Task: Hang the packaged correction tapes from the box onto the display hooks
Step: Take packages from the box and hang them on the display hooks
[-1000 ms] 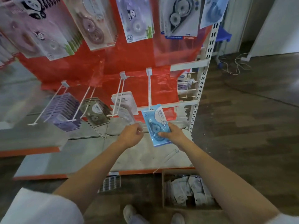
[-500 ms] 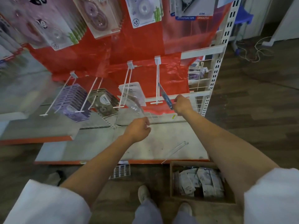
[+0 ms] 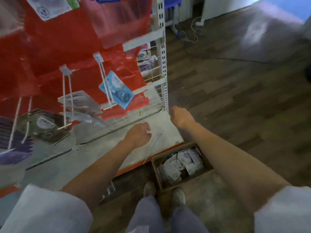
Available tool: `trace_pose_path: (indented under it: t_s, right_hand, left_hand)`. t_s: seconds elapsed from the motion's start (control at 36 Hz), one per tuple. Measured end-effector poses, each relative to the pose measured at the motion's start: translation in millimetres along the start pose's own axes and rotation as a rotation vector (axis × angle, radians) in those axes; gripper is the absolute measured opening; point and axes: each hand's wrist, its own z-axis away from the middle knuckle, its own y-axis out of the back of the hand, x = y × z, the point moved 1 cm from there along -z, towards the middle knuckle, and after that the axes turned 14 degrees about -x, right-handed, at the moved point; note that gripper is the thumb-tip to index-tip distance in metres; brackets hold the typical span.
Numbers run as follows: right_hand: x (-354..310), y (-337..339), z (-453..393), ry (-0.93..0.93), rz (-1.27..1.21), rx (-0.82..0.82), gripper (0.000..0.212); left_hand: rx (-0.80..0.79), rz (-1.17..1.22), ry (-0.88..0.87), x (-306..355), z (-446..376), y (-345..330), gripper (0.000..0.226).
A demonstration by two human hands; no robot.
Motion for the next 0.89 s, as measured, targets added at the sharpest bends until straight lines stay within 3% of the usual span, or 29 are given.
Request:
trace_pose_path:
  t_s: [0.33, 0.53, 0.69, 0.89]
  right_hand:
    - [93.1, -60.0, 26.7, -0.286, -0.221, -0.006, 0.029]
    - [132.0, -146.9, 17.7, -0.398, -0.468, -0.060, 0.040]
    - [167.8, -235.1, -5.7, -0.483, -0.648, -0.105, 0.032]
    - [216.5, -327.9, -72.0, -0.492, -0.659, -0.136, 0.029]
  left_hand:
    - [-0.269, -0.113, -0.169, 30.1, -55.5, -65.1, 0.023]
    - [-0.396, -0.111, -0.124, 3.6, -83.1, -122.6, 0.003]
    - [-0.486, -0.088, -0.070, -31.7, -122.0, -201.5, 0.007]
    - [-0.587, -0.035, -0.007, -78.7, -199.0, -306.8, 0.008]
